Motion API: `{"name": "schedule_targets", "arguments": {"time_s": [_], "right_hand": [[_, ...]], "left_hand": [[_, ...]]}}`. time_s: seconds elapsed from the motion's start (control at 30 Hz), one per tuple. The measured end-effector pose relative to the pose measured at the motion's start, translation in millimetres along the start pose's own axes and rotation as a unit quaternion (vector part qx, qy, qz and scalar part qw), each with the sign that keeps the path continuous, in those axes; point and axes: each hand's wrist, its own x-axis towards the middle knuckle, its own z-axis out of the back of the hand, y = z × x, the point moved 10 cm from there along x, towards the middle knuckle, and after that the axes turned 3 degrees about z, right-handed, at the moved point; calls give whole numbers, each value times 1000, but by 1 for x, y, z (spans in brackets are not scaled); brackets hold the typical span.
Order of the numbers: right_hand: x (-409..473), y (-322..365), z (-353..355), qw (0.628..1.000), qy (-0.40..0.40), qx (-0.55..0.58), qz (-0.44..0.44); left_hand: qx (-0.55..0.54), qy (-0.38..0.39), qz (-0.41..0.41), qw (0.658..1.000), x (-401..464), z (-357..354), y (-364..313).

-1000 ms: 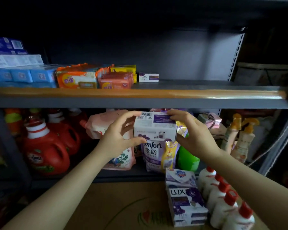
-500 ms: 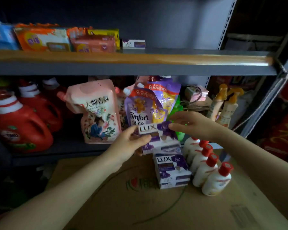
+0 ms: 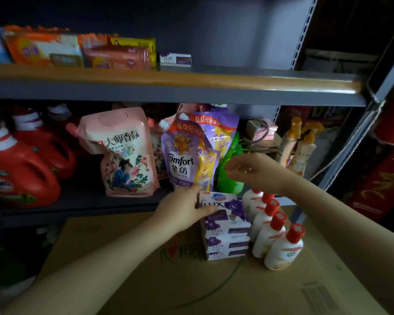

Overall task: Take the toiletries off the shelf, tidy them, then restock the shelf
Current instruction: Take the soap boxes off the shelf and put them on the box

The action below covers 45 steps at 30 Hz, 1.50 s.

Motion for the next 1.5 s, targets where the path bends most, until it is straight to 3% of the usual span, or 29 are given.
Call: {"name": "schedule_targets", "arguments": {"time_s": [0.1,0.23,0.37,0.5,0.63,0.77,0.9,1.17,1.37,1.5], "right_hand": [[12,23,31,997,-66,0,38],[34,61,81,982,-165,12,88],[60,98,119,951,-268,-54,146],[97,116,135,925,-300,-165,165],[154,111,153,918,-287,-235,140],[247,75,140,948,-105,-293,58],[302,47,115,955,12,-296,9],[309,29,96,949,94,-301,14],[285,34,95,959,76,-261,73],[296,49,142,958,-109,-256,62]], "left_hand": [[8,-166,-65,984,5,82,-14],[84,-384,-192,899,-6,205,-44],[260,-449,-246,819,6,261,-61],[370,-438,-227,787,41,286,-53],[401,-413,-208,791,75,304,-45],[353,-367,-174,843,105,316,-32],[318,-385,-180,848,106,319,-26],[282,-391,-201,853,107,318,-21],[271,-405,-178,855,107,321,-18],[250,-388,-190,867,108,318,-15]]}}
